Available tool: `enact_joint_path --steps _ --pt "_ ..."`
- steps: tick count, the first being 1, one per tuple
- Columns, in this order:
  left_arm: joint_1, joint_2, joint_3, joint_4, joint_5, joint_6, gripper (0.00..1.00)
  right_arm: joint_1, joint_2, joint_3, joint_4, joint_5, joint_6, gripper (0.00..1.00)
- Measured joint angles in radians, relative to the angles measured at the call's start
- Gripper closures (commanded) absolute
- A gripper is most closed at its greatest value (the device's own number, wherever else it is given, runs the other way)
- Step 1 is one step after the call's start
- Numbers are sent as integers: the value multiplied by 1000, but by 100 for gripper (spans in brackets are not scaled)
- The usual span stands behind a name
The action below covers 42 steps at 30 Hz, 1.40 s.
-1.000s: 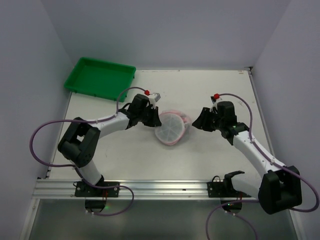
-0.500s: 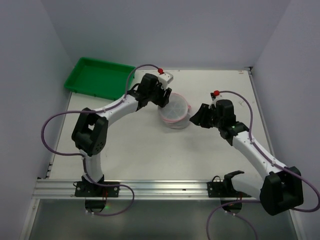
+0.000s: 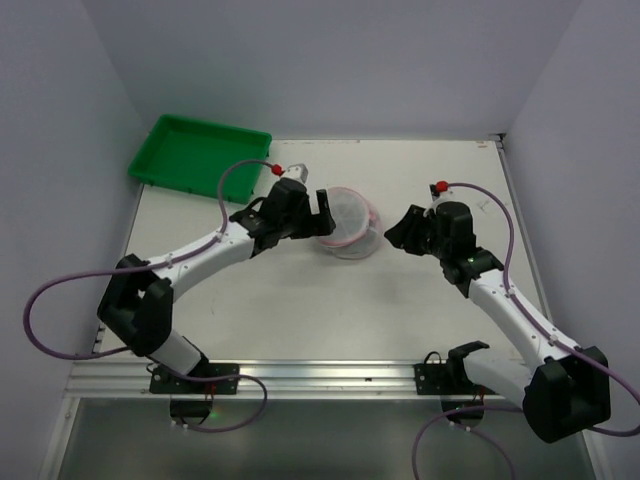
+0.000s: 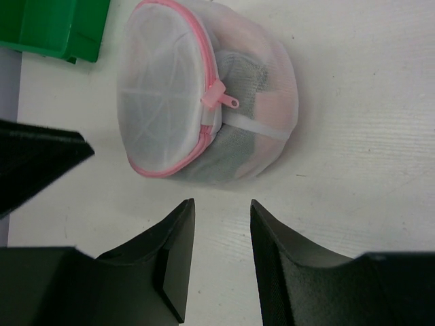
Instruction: Unzip the laundry bag and remove the bra
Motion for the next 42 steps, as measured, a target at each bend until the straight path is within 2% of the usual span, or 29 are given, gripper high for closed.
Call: enact_joint_path --steps 4,7,13,18,22,31,34,35,37,38,42 --pt "-143 -87 -89 24 -31 -233 0 0 0 0 0 13 2 59" --pt "-204 -101 -141 71 -40 -371 0 1 0 0 2 12 2 59" --pt "-206 -11 -158 171 -74 -549 3 1 -3 0 2 11 1 59" --pt "-206 96 -144 225 -84 -629 4 1 -31 0 2 10 -4 59" --pt "-206 120 -144 243 -102 -675 6 1 -45 0 2 5 -11 59" --pt "-205 121 -144 285 -217 -672 32 1 -47 0 8 -37 -38 59" --pt "-197 120 -144 291 -225 -645 49 1 -46 0 16 -55 -48 59" --pt "-192 120 -145 292 -223 -630 58 1 -44 0 19 -62 -51 59" --pt "-172 119 -150 299 -211 -601 66 5 -40 0 22 -69 -56 59" --pt "-158 116 -158 307 -199 -583 74 9 -35 0 26 -70 -60 59" --pt "-90 79 -216 311 -135 -524 91 35 -1 0 36 -71 -70 59"
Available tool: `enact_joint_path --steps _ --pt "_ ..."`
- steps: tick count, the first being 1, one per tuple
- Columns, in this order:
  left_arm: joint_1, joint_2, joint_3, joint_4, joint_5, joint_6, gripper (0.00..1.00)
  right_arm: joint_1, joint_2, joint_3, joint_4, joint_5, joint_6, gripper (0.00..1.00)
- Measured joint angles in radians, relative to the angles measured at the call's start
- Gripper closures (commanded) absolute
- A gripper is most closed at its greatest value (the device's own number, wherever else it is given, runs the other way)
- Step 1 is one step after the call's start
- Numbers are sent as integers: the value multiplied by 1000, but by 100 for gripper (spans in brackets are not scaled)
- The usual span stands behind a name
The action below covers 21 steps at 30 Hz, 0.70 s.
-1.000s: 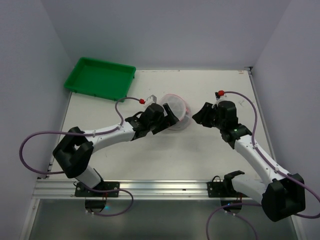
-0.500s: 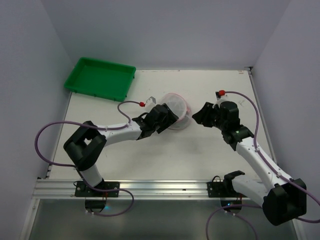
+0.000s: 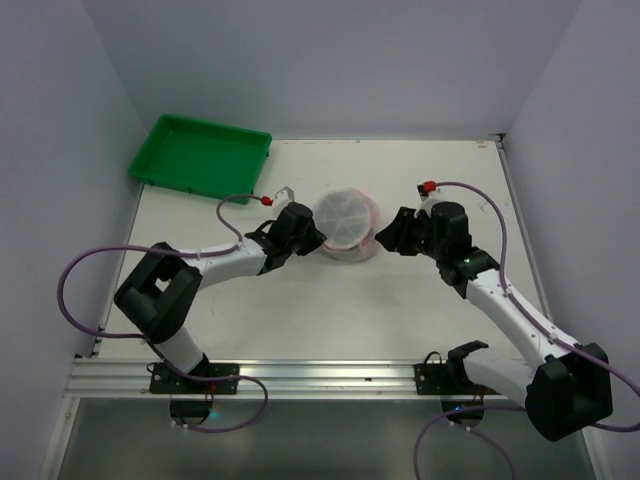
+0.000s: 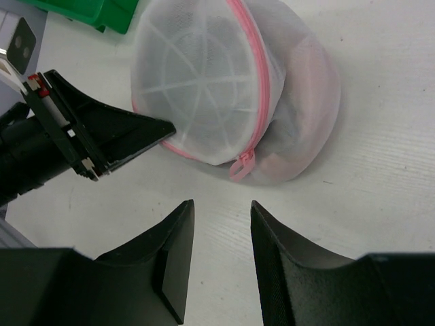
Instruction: Unzip the laundry bag and remove the bra
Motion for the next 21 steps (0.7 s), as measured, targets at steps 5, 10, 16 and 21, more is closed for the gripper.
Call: enact_joint_path --steps 5,10,16,21 --pt "64 -72 -45 -11 73 101 100 48 49 0 21 2 -10 60" --pt "73 -147 -54 -27 126 167 100 110 124 15 36 5 -19 63" --pt "73 -179 -53 -76 151 209 100 176 210 19 70 13 -19 67" --pt "74 -184 -53 -115 159 220 100 188 264 27 117 39 -14 65"
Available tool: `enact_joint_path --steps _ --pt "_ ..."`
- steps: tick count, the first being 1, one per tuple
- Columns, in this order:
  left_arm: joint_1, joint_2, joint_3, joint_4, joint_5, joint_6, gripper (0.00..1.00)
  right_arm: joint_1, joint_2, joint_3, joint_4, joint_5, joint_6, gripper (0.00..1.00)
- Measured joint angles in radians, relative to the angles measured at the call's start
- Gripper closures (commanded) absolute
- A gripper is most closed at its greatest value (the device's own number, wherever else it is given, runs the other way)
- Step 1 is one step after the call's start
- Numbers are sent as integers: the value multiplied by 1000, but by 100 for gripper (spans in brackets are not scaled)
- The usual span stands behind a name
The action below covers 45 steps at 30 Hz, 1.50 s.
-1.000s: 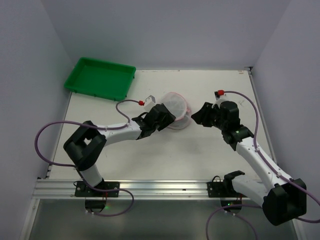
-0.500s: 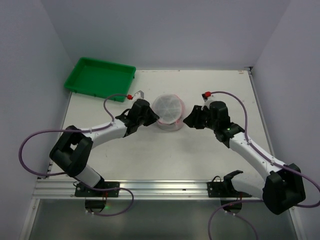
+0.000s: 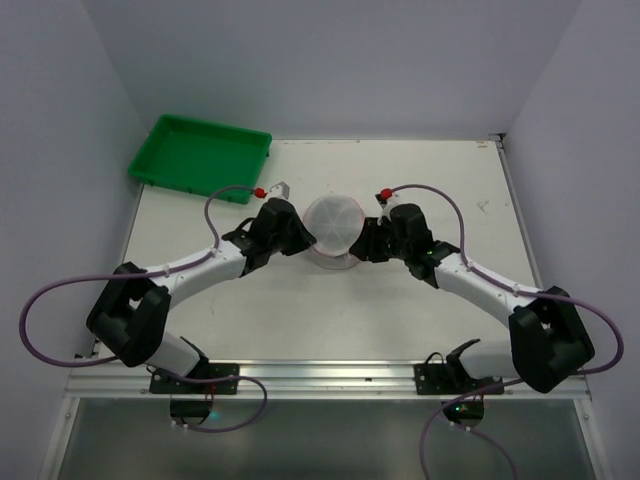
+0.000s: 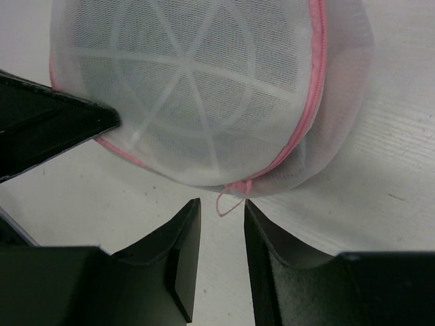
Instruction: Unzip the laundry bag and remove the bra
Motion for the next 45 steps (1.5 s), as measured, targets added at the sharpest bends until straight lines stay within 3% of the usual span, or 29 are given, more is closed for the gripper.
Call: enact_joint_path --steps 19,45 --pt "42 -59 6 -63 38 19 100 0 176 -3 75 23 44 68" --pt "47 -90 46 -97 107 19 100 37 109 -70 216 -46 7 69"
